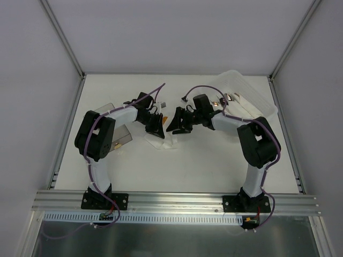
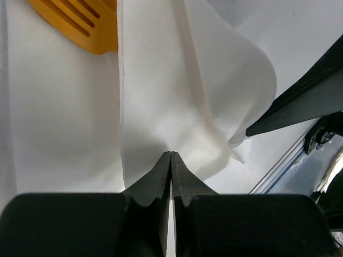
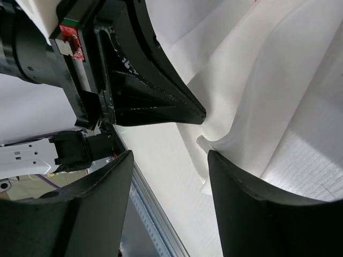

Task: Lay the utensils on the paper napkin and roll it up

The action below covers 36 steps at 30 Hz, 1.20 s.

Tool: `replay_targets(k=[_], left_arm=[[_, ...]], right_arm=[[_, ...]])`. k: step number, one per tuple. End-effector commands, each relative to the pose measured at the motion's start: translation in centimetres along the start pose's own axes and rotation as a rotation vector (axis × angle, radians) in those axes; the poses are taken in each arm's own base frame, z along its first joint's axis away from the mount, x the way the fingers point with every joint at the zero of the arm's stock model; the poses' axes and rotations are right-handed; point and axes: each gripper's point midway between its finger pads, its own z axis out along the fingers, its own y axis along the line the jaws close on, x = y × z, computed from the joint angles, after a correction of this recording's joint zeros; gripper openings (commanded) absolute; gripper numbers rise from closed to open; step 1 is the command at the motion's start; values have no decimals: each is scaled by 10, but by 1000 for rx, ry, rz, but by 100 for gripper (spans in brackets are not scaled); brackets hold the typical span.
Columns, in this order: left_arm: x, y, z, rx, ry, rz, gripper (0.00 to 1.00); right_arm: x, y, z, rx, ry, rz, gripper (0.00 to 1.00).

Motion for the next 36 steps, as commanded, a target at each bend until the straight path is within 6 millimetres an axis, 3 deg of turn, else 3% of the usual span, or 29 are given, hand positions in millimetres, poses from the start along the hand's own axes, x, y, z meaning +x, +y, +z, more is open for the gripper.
replay_targets(k=[1, 10, 14, 18, 23, 26, 36], left_arm=[[8, 8, 2, -31, 24, 12, 2], [8, 11, 4, -37, 28, 9, 1], [8, 11, 4, -41, 28, 9, 1], [7, 11, 4, -41, 26, 10, 1], [6, 11, 3, -42, 22, 9, 1], [6, 11, 3, -42, 21, 8, 1], [5, 12, 3, -47, 20, 5, 1]], right_arm=[[-22, 24, -18, -74, -66, -22, 60], [-48, 37, -38, -147, -169, 25, 50], [-52, 26, -43, -108, -216, 48, 41], [-43, -5, -41, -7, -226, 118, 19], [-28, -38, -25, 61, -174, 206, 6], [-25, -40, -19, 64, -160, 210, 0], [-2, -30, 5, 72, -64, 149, 0]])
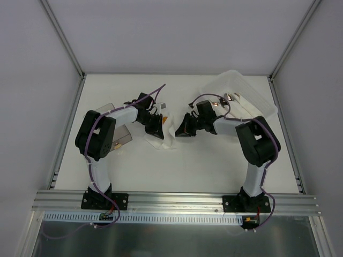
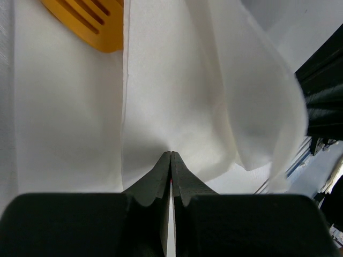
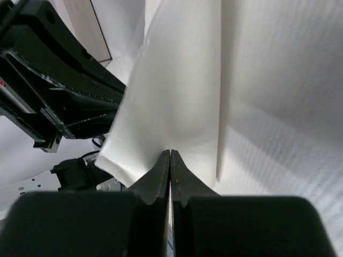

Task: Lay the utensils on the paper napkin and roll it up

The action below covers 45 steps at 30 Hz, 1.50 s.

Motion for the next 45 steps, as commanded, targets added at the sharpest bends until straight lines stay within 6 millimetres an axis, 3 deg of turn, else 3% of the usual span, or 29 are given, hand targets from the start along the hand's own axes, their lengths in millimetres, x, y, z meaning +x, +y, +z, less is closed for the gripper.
replay_targets(k=[1, 7, 14, 24, 26, 30, 32, 34, 38, 45], left_arm=[[2, 5, 1, -23, 10, 1, 1], [1, 5, -1, -29, 5, -2, 1], [-7, 3, -8, -35, -24, -1, 4], [-35, -13, -51, -55, -173, 28, 11], [-43, -9, -62, -102, -217, 37, 13], [-57, -24, -84, -79, -296, 70, 16], [-58, -33, -86, -36, -296, 79, 19], [-56, -46, -83, 26, -275, 100, 22], [-46, -54, -64, 52, -216, 121, 25], [-33, -37, -23, 32, -112, 53, 24]], right_arm=[[-2, 17, 7, -22, 5, -69, 1], [8, 19, 11, -22, 28, -72, 2], [22, -2, 21, 52, 84, -65, 4], [24, -17, 29, 107, 105, -62, 7], [24, -17, 30, 114, 104, -74, 7], [24, -20, 30, 127, 107, -84, 9], [27, -23, 29, 143, 119, -80, 11], [25, -22, 28, 145, 113, -85, 15], [24, -20, 29, 147, 110, -86, 18], [21, -19, 28, 154, 109, -91, 20]])
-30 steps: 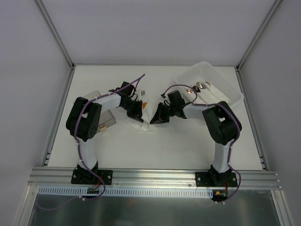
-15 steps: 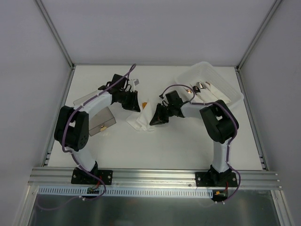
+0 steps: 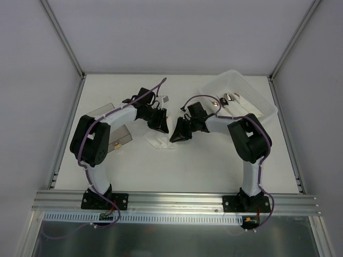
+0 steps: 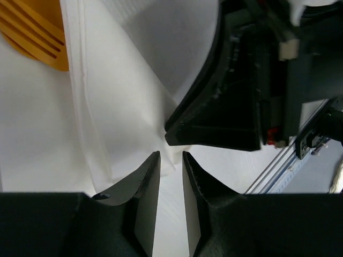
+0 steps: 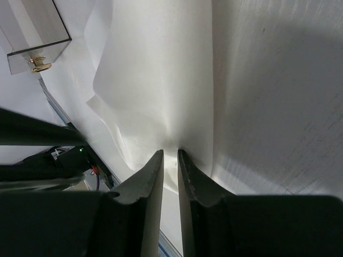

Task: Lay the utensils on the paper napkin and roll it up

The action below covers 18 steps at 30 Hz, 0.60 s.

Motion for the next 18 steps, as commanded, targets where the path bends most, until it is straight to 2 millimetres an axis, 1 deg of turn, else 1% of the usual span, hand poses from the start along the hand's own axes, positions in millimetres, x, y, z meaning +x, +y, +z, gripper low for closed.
replay_targets(k=[1, 4, 5, 6, 9, 12, 15, 18], left_arm=[[-2, 5, 11, 7, 23, -39, 23], [6, 18, 22, -22, 53, -67, 21], [8, 22, 24, -33, 57, -73, 19], [12, 32, 27, -58, 70, -90, 18], [17, 47, 33, -75, 88, -128, 16], [21, 57, 40, -81, 109, -147, 13], [27, 64, 46, -88, 130, -167, 10], [33, 70, 50, -97, 147, -180, 7]], right_arm=[[-4, -5, 1, 44, -8, -22, 20], [-4, -4, 0, 42, -8, -27, 21], [-4, -4, 0, 41, -7, -27, 21], [-4, -2, 0, 36, -6, -29, 21], [-4, 0, -1, 26, -3, -33, 21], [-3, 5, -3, 7, 0, -40, 21], [-6, 23, -7, -68, 0, -67, 21], [-20, 48, -18, -153, -58, -127, 20]])
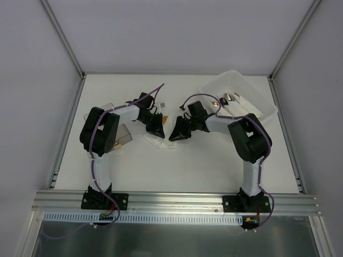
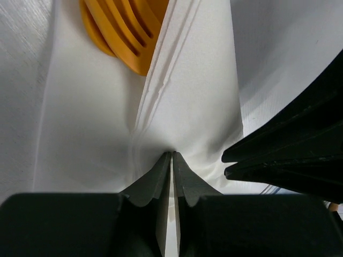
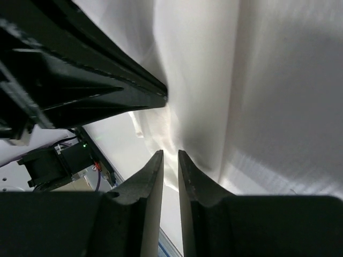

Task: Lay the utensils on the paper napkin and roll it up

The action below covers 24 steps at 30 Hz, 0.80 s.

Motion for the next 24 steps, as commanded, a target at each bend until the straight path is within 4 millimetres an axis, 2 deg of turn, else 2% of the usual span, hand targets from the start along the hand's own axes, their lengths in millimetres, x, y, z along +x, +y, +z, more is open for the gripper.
replay_targets(k=[1, 2, 6, 13, 19, 24], left_arm=[[2, 16, 11, -49, 18, -18, 7], [2, 18, 11, -54, 19, -19, 6], [4, 20, 13, -53, 28, -28, 3], [6, 21, 10, -65, 22, -19, 2], [7, 21, 10, -67, 25, -19, 2], [9, 24, 12, -73, 30, -31, 2]], right_arm=[[-24, 46, -18, -131, -81, -113, 19], [-27, 52, -21, -139, -97, -125, 18], [-41, 53, -20, -117, -142, -123, 12], [-49, 33, -2, -59, -156, -66, 3], [-56, 25, 12, -45, -162, -56, 0], [-53, 14, 30, 21, -139, -95, 0]])
